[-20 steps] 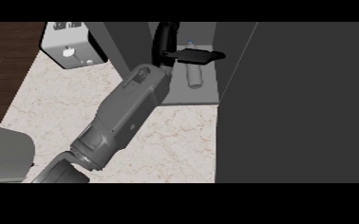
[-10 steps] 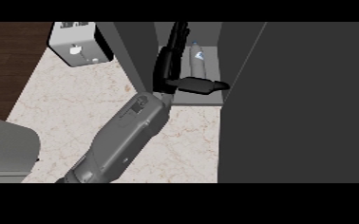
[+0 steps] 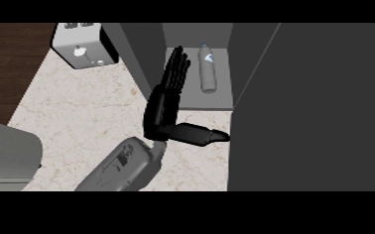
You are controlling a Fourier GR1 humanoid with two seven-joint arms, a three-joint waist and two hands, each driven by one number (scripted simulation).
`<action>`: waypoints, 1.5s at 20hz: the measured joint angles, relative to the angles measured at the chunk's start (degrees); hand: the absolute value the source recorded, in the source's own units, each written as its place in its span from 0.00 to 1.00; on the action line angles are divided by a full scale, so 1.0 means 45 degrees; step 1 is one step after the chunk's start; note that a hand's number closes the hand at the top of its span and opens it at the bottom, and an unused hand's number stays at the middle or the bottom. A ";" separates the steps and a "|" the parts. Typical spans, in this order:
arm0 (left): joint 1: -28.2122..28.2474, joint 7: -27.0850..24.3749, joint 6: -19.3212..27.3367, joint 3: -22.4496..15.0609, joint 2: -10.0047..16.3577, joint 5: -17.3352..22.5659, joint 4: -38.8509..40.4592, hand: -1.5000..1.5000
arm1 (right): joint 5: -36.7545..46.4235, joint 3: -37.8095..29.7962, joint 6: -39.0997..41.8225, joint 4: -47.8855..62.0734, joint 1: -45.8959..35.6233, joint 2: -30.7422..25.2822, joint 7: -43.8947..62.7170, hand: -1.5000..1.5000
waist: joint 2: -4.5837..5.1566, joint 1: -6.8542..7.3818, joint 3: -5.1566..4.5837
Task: Pick up the bottled water, place it into the cabinet and close the cabinet
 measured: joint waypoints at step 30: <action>0.8022 -0.0960 -0.1490 0.0882 0.4575 0.0722 -0.7317 0.00 | 0.4129 0.8545 -0.0183 -0.1105 -0.1630 -0.0389 0.4172 1.00 | -0.0021 -0.0011 -0.0069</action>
